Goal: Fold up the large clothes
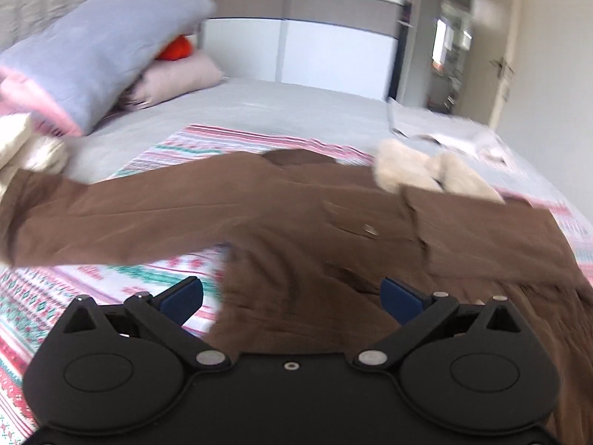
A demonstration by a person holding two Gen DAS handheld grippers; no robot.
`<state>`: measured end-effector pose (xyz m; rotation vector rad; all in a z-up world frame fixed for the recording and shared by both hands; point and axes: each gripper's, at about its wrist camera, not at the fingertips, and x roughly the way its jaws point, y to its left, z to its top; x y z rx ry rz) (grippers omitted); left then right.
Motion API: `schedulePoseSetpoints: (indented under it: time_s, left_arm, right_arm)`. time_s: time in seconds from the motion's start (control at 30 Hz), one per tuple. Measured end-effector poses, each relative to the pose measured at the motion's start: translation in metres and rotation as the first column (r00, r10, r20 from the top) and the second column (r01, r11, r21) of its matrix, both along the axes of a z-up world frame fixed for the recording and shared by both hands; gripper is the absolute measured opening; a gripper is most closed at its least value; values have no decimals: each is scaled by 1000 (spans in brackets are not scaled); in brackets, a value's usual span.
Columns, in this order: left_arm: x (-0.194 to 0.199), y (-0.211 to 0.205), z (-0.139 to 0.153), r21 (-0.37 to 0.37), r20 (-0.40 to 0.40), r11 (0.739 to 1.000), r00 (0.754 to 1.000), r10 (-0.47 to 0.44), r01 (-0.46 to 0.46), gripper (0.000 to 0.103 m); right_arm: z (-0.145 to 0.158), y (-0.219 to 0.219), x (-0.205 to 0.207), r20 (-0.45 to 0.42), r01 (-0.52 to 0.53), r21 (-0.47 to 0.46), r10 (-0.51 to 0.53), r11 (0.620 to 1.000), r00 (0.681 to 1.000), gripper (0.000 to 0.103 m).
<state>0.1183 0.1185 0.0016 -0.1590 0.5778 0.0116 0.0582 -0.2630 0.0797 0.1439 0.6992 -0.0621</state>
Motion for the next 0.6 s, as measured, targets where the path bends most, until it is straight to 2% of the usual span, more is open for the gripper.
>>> schedulePoseSetpoints:
  time_s: [0.1, 0.2, 0.27, 0.33, 0.5, 0.6]
  left_arm:
    - [2, 40, -7, -86, 16, 994, 998, 66, -64, 103]
    - [0, 97, -20, -236, 62, 956, 980, 191, -172, 103]
    - [-1, 132, -27, -306, 34, 910, 952, 304, -280, 103]
    - [-5, 162, -35, -373, 26, 865, 928, 371, -335, 103]
    - [-16, 223, -53, -428, 10, 759, 837, 547, -490, 102]
    - [-18, 253, -73, -534, -49, 662, 801, 596, -526, 99]
  right_arm:
    - [-4, 4, 3, -5, -7, -25, 7, 1000, 1000, 99]
    - [-6, 5, 6, -6, -4, -42, 4, 999, 1000, 99]
    - [-8, 4, 8, -8, 0, -50, -1, 999, 1000, 99]
    - [-10, 3, 11, -16, 2, -54, -3, 999, 1000, 99]
    - [-16, 4, 17, -38, -3, -65, 0, 998, 999, 99]
    - [-17, 8, 18, -40, -13, -75, 10, 997, 999, 99]
